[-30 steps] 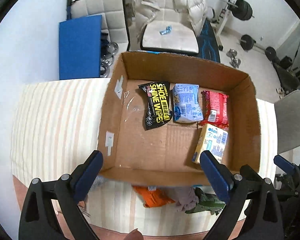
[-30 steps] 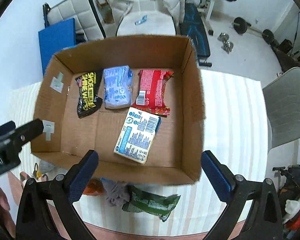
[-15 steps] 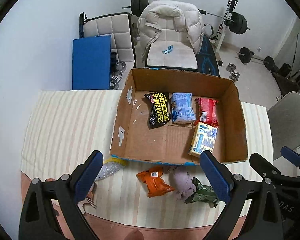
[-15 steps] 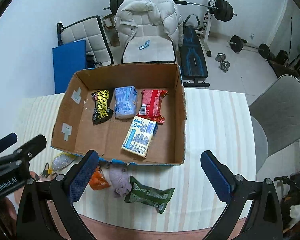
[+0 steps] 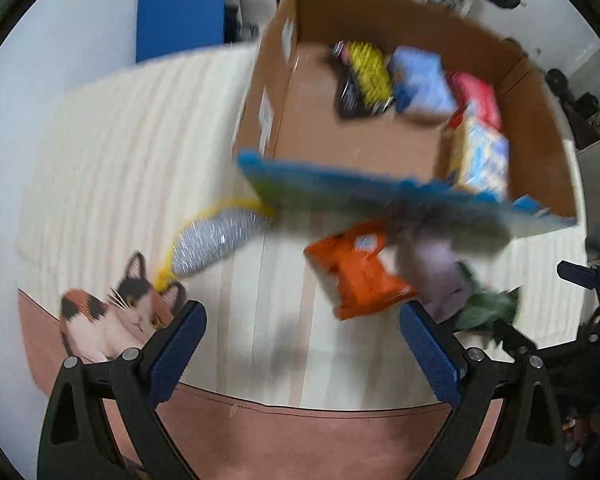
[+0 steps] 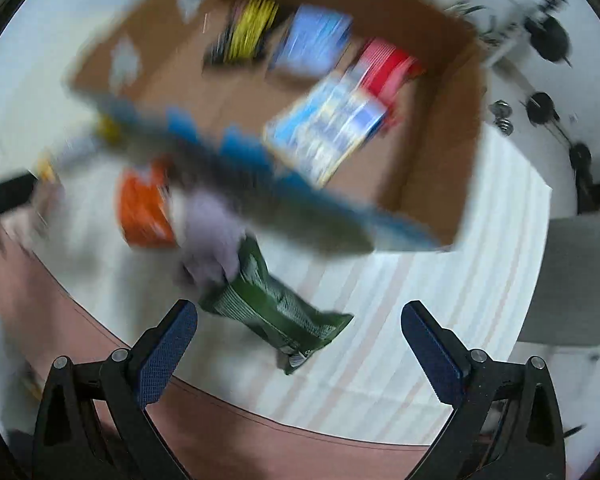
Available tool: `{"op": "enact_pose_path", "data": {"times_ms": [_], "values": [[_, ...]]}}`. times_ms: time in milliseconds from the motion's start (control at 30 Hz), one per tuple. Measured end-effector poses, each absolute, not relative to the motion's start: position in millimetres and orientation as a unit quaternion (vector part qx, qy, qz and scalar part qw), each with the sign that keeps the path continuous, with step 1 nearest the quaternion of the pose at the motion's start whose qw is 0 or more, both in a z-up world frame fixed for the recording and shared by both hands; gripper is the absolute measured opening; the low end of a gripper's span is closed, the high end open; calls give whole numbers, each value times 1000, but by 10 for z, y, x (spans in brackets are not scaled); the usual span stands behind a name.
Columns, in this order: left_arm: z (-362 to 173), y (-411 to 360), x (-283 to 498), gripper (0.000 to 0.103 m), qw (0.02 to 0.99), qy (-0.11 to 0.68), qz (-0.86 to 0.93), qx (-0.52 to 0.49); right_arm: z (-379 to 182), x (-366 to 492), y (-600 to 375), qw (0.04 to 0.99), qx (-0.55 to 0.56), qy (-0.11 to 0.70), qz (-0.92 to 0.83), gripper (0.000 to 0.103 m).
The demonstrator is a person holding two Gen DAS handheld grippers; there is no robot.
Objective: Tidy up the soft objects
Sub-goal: 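Grasp the orange bag with the left tool while the right tool grasps the green bag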
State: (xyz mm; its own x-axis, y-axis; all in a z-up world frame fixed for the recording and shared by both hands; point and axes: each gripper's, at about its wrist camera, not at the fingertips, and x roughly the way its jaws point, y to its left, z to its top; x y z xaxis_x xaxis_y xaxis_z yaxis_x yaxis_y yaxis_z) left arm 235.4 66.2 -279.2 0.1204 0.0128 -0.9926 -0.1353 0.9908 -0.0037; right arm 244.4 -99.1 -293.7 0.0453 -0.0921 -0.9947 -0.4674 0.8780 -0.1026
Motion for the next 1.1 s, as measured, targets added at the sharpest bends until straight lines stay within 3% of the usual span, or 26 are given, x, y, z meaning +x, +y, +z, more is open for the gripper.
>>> {"op": "enact_pose_path", "data": {"times_ms": [167,200,300,500,600,633,667,800,933,1100], "values": [[-3233,782,2399,99,715,692,39,-93,-3602,2289,-768,644,-296,689,150,101],[-3303,786,2420,99,707,697,31,-112,-3689,2265,-761,638,-298,694,151,96],[-3446,765,2479,99,691,707,21,-150,-3858,2234,-891,620,-237,736,133,61],[-3706,655,2664,96,674,716,30,-179,-3828,2189,-1533,613,9,788,57,56],[-3828,607,2726,69,668,723,37,-173,-3801,2145,-1718,613,85,784,48,58],[-3873,580,2727,58,664,727,36,-169,-3793,2140,-1749,614,93,783,47,62],[-3891,561,2721,53,665,728,37,-162,-3781,2133,-1775,616,101,780,45,66],[-3883,475,2625,50,672,730,42,-118,-3773,2127,-1774,621,100,776,47,69],[-3835,374,2333,49,671,738,44,-58,-3860,2064,-1752,620,72,781,35,49],[-3929,306,1962,52,661,748,51,-24,-3784,1883,-1772,615,75,784,35,45]]}}
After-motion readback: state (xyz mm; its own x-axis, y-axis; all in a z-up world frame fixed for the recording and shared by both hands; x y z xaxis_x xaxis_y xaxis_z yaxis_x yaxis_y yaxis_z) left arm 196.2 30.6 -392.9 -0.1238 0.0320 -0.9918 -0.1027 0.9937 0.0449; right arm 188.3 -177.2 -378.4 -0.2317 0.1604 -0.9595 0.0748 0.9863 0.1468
